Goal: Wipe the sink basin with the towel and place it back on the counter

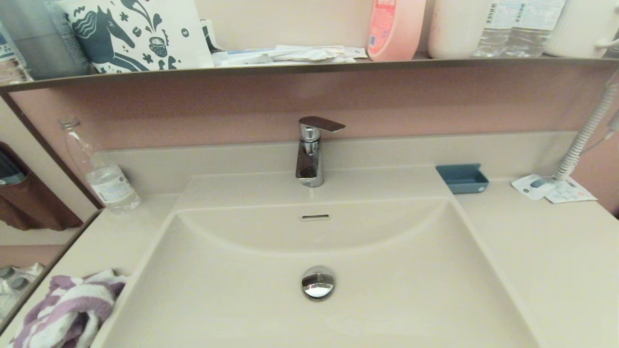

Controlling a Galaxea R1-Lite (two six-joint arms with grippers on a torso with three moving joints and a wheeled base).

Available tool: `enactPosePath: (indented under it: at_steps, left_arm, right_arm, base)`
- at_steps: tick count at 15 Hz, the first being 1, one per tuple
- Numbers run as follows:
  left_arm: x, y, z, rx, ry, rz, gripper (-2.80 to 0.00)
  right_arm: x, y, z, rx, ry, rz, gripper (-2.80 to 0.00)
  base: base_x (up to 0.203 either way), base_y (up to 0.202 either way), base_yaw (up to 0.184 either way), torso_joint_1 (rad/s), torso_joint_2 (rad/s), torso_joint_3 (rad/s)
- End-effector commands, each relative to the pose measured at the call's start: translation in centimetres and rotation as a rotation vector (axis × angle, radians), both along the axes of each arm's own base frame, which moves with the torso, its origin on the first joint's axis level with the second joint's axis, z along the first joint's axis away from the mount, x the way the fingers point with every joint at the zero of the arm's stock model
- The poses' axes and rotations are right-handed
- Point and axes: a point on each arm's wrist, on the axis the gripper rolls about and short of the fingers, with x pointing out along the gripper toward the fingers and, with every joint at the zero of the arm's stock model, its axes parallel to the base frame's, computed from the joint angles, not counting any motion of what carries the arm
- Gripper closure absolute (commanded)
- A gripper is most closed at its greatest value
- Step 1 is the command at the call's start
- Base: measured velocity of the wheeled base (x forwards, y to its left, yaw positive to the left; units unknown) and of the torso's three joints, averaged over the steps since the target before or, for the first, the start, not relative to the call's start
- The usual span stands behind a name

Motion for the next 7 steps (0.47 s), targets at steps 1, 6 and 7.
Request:
enactPosePath:
  at_steps: [1, 6, 7]
  left_arm:
    - [0.0, 0.0, 0.0, 0.001, 0.0, 0.0, 0.0]
    - [0.0, 0.0, 0.0, 0.0, 0.0, 0.0, 0.0]
    - [0.0, 0.0, 0.0, 0.001, 0.0, 0.0, 0.0]
  right_arm:
    - [0.01, 0.0, 0.0, 0.004, 0.001, -0.001, 0.0]
    - [0.01, 0.0, 0.0, 0.004, 0.001, -0.002, 0.0]
    - [0.01, -0.01, 0.0, 0.004, 0.001, -0.003, 0.0]
  base:
    - [0.0, 0.0, 0.0, 0.0, 0.0, 0.0]
    - [0.0, 0.0, 0.0, 0.0, 0.0, 0.0]
    - [0.0, 0.0, 0.0, 0.0, 0.0, 0.0]
